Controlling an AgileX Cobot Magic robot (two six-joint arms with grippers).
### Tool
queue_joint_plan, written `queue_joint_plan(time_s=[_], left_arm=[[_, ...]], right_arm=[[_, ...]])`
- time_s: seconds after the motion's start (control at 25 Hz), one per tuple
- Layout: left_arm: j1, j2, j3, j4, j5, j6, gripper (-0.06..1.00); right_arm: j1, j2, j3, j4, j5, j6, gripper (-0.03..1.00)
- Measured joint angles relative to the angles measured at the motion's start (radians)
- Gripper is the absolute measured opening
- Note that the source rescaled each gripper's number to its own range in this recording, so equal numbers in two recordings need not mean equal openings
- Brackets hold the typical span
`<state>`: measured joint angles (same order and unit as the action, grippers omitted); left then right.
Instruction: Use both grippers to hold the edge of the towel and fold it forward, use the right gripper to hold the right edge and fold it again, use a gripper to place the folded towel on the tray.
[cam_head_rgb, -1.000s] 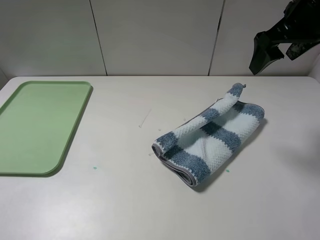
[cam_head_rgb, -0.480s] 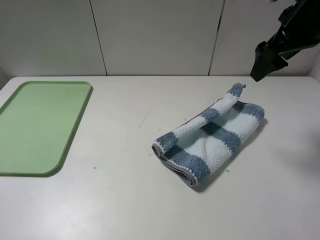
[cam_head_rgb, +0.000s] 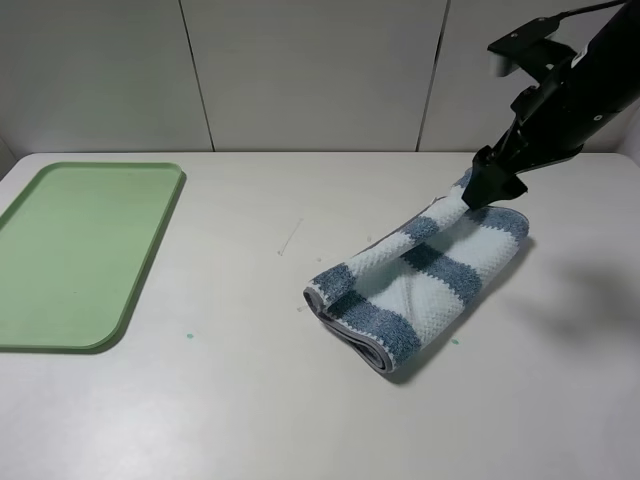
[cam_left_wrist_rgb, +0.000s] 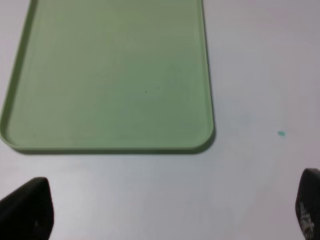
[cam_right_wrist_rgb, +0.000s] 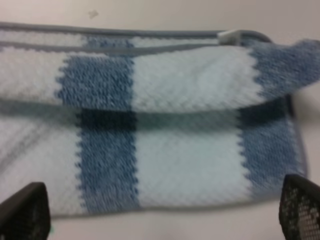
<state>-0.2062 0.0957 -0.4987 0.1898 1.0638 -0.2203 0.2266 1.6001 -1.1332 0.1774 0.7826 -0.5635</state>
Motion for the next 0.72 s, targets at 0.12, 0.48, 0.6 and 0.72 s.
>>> queue_joint_plan(time_s=[0.12, 0.48, 0.6, 0.72], left_arm=[[0.012, 0.000, 0.000, -0.007, 0.000, 0.013, 0.97], [0.012, 0.000, 0.000, -0.014, 0.000, 0.019, 0.97], [0.012, 0.000, 0.000, -0.014, 0.000, 0.020, 0.97], [0.012, 0.000, 0.000, -0.014, 0.000, 0.020, 0.97]], right_arm=[[0.000, 0.040, 0.000, 0.021, -0.030, -0.009, 1.00], [0.000, 0.157, 0.001, 0.048, -0.054, -0.010, 1.00], [0.001, 0.198, 0.001, 0.095, -0.062, -0.010, 1.00], [0.028, 0.248, 0.001, 0.101, -0.095, -0.009, 1.00]])
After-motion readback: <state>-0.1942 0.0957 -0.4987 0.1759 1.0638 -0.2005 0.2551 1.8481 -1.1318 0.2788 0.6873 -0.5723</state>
